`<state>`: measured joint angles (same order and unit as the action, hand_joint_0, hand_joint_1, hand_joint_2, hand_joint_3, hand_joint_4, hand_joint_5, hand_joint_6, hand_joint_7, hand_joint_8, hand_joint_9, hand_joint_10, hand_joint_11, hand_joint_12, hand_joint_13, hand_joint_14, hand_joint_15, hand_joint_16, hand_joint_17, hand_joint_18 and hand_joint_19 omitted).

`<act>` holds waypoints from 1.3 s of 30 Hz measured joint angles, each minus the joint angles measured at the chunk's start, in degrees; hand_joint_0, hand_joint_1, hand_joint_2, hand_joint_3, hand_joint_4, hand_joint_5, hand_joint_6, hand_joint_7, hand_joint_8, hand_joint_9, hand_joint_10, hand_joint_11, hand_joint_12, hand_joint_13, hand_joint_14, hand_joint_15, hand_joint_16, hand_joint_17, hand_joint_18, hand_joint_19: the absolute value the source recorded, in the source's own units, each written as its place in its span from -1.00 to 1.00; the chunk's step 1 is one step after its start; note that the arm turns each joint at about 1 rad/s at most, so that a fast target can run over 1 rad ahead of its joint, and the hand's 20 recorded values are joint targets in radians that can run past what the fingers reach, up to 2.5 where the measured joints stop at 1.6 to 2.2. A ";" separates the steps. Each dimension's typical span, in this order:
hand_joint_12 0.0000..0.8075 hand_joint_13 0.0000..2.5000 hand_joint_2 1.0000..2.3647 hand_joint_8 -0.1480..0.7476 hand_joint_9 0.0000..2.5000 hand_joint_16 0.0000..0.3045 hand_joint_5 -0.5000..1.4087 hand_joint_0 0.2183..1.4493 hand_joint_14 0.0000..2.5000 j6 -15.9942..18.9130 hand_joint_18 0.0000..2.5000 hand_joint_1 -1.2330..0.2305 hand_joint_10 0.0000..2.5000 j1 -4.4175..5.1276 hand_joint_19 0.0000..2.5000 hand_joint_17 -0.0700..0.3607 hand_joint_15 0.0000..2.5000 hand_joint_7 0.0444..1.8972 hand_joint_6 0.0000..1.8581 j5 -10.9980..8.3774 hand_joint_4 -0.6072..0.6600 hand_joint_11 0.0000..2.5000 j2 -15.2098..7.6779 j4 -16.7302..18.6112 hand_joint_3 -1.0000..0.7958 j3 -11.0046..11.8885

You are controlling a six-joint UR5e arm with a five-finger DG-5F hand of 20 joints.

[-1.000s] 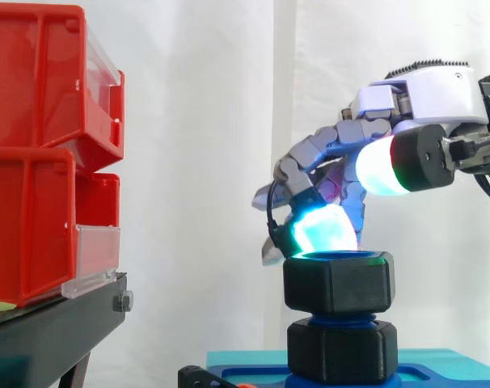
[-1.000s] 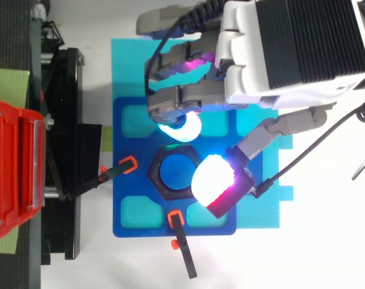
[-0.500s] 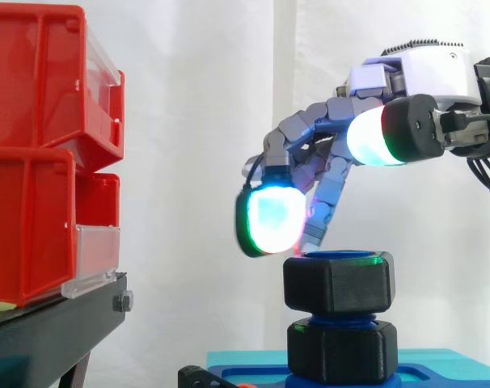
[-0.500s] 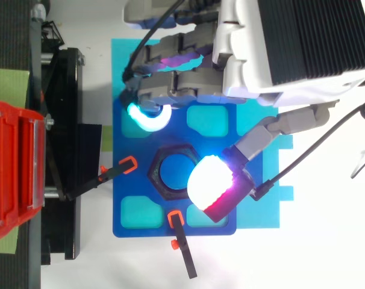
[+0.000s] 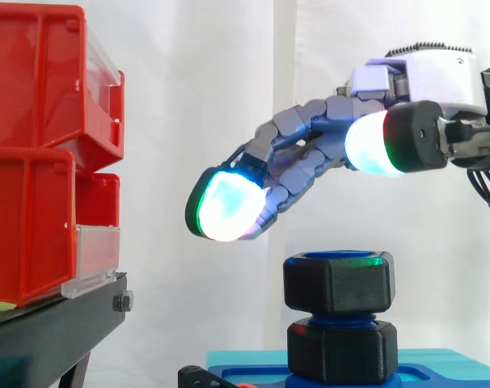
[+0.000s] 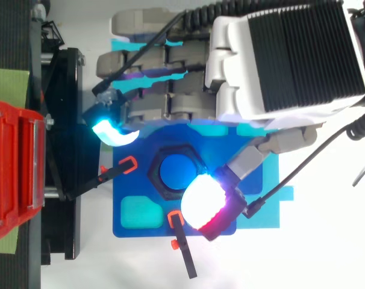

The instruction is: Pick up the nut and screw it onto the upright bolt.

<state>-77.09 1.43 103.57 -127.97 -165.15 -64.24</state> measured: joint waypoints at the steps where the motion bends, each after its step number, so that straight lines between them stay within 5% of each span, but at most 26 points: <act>1: -0.29 -0.83 -1.00 -0.24 -0.56 -0.79 -0.64 -0.60 -1.00 0.01 -1.00 0.27 -1.00 0.11 -1.00 -0.33 -1.00 -0.43 -0.46 -0.01 0.20 -1.00 0.00 0.26 -0.44 -0.41; 7: -0.28 -0.84 -1.00 -0.23 -0.58 -0.78 -0.64 -0.61 -1.00 0.43 -1.00 0.29 -1.00 0.46 -1.00 -0.33 -1.00 -0.42 -0.46 -0.12 0.22 -1.00 0.00 1.36 -0.44 -1.89; 15: -0.24 -0.84 -1.00 -0.17 -0.58 -0.78 -0.59 -0.61 -1.00 0.70 -1.00 0.30 -1.00 0.50 -1.00 -0.32 -1.00 -0.09 -0.46 -0.20 0.30 -1.00 0.00 0.04 -0.44 -2.09; 39: -0.29 -0.68 -1.00 -0.11 -0.36 -0.82 -0.47 -0.56 -1.00 0.71 -1.00 0.29 -1.00 0.81 -1.00 -0.38 -1.00 0.43 -0.46 -0.13 0.25 -1.00 0.00 -0.11 -0.44 -2.12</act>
<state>-76.38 2.24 103.44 -127.97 -165.26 -66.36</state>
